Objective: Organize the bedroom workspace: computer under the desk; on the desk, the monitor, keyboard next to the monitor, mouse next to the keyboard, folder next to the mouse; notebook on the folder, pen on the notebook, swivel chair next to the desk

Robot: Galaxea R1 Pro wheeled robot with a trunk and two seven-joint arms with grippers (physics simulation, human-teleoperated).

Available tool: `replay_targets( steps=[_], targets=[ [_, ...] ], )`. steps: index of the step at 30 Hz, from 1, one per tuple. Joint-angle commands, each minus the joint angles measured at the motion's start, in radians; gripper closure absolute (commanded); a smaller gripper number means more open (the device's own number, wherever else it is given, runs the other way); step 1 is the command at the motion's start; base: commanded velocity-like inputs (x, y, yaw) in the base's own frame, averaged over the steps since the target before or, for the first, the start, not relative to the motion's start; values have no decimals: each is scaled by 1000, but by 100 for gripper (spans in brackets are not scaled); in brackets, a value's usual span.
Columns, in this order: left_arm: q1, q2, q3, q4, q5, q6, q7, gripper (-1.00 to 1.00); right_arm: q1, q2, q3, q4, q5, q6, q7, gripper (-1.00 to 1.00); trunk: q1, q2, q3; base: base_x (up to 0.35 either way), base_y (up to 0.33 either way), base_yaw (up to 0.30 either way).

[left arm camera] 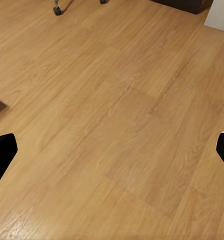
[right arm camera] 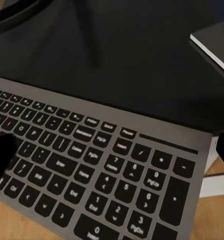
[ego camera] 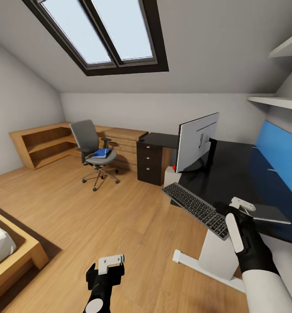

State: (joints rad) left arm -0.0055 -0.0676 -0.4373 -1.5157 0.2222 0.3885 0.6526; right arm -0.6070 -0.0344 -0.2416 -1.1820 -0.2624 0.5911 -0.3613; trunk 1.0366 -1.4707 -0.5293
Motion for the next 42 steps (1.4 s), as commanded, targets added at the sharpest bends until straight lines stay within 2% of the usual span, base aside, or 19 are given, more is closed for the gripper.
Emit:
replay_targets(
  steps=[1, 11, 14, 16, 17, 18, 20, 21, 22, 24, 25, 28, 29, 32, 33, 35, 36, 37, 42],
  targets=[
    [-1, 0, -1, -1, 6, 3, 7, -100, -1, 0, -1, -1, -11, 3, -8, -100, 0, -1, -1, 0, 0, 0],
    [-1, 0, -1, -3, 5, 3, 7, -100, 3, 0, -47, 0, -16, 5, -7, -100, 0, -1, -1, 0, 0, -169],
    [-1, 0, -1, -4, 5, 3, 7, -100, 4, 0, -62, 2, -34, 4, -6, -100, 0, -1, -1, 0, 0, -253],
    [-1, 0, -1, -6, 6, 3, 7, -100, 4, 0, -87, 6, -68, 4, -6, -100, 0, -1, -1, 0, 0, -263],
    [-1, 0, -1, -13, 6, 3, 7, -100, 4, -1, -125, 13, -129, 6, -6, -100, 0, -1, -1, 0, 0, -268],
    [-1, 0, -1, -17, 6, 3, 7, -100, 4, -1, -132, 14, -145, 7, -6, -100, 0, -1, -1, 0, 0, -269],
    [-1, 0, -1, -25, 6, 3, 7, -100, 5, -2, -143, 18, -175, 10, -5, -100, 0, -1, -1, 0, 0, -270],
    [-1, 0, 0, -33, 6, 3, 7, -100, 7, -3, -150, 26, -203, 13, -5, -100, 0, -1, -1, 0, 0, -271],
    [-1, 0, -1, -42, 6, 3, 7, -100, 11, -5, -157, 47, -256, 17, -3, -100, 0, -1, -1, 0, 0, -273],
    [-1, 0, -1, -46, 6, 3, 7, -100, 13, -6, -159, 62, -298, 18, -2, -100, 0, -1, -1, 0, 0, -244],
    [-1, 0, 0, -47, 6, 3, 7, -100, 19, -7, -161, 73, -345, 22, 0, -100, 0, -1, -1, 0, 0, -111],
    [-1, 0, -1, -48, 6, 3, 7, -100, 33, -8, -162, 78, -411, 31, 1, -100, 8, -15, -7, 0, 0, -64],
    [-1, 0, -1, -49, 6, 3, 7, -100, 41, -21, -168, 79, -478, 52, 2, -100, 12, -22, -10, 0, 0, -19],
    [-1, 0, -1, -49, 6, 3, 7, -100, 44, -37, -175, 79, -532, 83, 7, -100, 23, -43, -20, 0, 0, -12],
    [-1, 0, 0, -49, 6, 3, 7, -100, 45, -48, -182, 79, -572, 102, 13, -100, 27, -50, -23, 0, 0, -6],
    [-1, 0, 0, -49, 6, 3, 7, -100, 46, -57, -188, 79, -614, 116, 21, -100, 35, -64, -29, 0, 0, -4],
    [-1, 0, 2, -48, 6, 3, 7, -100, 47, -75, -197, 79, -693, 131, 34, -100, 38, -71, -32, 0, 0, -2],
    [-1, 0, 3, -48, 6, 3, 7, -100, 47, -85, -199, 79, -730, 135, 38, -100, 42, -78, -35, 0, 0, -1],
    [-1, 0, 4, -47, 6, 3, 7, -100, 47, -114, -202, 79, -815, 143, 43, -100, 61, -113, -51, 0, 0, 0]
  ],
)
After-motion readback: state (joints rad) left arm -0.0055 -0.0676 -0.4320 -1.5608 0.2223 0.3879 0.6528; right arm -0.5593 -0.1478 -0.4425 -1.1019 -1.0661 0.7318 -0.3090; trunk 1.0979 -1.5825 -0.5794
